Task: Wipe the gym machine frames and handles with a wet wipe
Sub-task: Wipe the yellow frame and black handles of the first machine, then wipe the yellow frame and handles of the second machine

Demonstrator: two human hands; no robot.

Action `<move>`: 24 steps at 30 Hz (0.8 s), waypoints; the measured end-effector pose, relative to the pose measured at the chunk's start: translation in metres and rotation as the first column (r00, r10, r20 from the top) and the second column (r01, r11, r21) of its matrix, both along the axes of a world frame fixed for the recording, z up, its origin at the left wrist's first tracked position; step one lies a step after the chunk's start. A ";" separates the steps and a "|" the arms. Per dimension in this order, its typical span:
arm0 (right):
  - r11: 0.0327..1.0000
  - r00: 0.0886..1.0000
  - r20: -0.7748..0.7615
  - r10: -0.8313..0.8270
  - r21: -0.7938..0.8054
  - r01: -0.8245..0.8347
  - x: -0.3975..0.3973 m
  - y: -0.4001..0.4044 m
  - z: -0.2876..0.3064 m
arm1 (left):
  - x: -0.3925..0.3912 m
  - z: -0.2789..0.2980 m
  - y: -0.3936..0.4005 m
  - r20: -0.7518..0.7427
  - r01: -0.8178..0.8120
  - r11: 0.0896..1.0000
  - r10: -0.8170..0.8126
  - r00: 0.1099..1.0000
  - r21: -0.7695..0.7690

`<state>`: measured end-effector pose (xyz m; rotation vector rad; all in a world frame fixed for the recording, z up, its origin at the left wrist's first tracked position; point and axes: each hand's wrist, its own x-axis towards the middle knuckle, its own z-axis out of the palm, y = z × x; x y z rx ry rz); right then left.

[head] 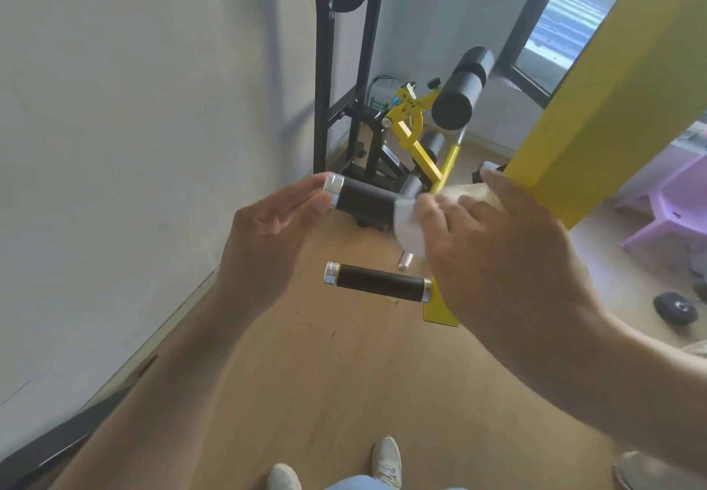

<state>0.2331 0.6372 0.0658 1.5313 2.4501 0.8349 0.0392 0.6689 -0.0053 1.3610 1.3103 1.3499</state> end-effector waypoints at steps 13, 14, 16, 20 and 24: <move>0.964 0.917 -0.399 -0.011 -0.248 -0.097 -0.017 0.012 -0.146 | 0.006 -0.078 -0.019 0.171 0.053 0.934 0.009 0.985 -0.353; 0.967 0.933 -0.357 -0.036 -0.247 -0.058 -0.013 0.009 -0.145 | 0.006 -0.080 -0.019 0.167 0.044 0.936 0.016 0.986 -0.349; 0.975 0.943 -0.331 -0.039 -0.217 -0.036 -0.003 0.003 -0.137 | 0.007 -0.084 -0.019 0.164 0.016 0.932 0.046 0.985 -0.361; 0.873 0.888 -0.459 -0.003 -0.435 -0.222 -0.007 -0.034 -0.110 | 0.017 -0.103 -0.025 0.167 -0.158 0.882 0.254 0.953 -0.444; 0.724 0.662 -0.676 -0.324 -0.627 -0.286 0.008 -0.047 -0.112 | 0.037 -0.111 -0.043 0.157 -0.392 0.798 0.507 0.847 -0.458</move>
